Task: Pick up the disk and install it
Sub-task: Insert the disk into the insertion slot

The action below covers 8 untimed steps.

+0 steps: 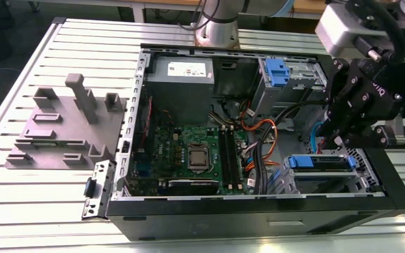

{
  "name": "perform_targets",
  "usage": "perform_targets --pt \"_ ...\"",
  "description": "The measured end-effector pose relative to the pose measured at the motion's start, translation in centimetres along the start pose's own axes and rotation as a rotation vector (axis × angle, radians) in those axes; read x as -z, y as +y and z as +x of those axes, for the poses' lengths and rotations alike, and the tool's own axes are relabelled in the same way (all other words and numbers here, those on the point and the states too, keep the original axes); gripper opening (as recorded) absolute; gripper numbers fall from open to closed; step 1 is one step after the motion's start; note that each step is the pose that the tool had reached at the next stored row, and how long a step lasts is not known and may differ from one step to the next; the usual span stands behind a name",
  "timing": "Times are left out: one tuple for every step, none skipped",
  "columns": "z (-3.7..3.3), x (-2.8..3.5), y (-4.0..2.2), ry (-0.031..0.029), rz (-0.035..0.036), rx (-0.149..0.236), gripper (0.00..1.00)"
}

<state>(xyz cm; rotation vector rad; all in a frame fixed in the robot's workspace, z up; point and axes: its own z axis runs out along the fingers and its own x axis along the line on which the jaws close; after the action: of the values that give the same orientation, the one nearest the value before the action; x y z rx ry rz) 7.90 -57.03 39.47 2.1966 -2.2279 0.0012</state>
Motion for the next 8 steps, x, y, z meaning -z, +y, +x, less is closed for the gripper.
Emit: perform_targets --pt "0.01 -0.18 0.00 0.0000 0.0000 0.000 0.24" --pt "0.01 -0.36 -0.01 -0.0001 0.0000 0.000 0.24" --pt "0.02 -0.55 0.00 -0.0002 0.0000 0.000 0.18" --pt "0.02 -0.73 -0.01 -0.0001 0.0000 0.000 0.12" --pt "0.03 -0.90 -0.01 -0.0001 0.0000 0.000 0.12" --pt "0.02 -1.10 -0.01 -0.0001 0.0000 0.000 0.11" --pt "0.03 -1.28 -0.01 -0.0001 0.0000 0.000 0.11" --pt "0.02 -1.46 -0.01 -0.0001 0.0000 0.000 0.11"
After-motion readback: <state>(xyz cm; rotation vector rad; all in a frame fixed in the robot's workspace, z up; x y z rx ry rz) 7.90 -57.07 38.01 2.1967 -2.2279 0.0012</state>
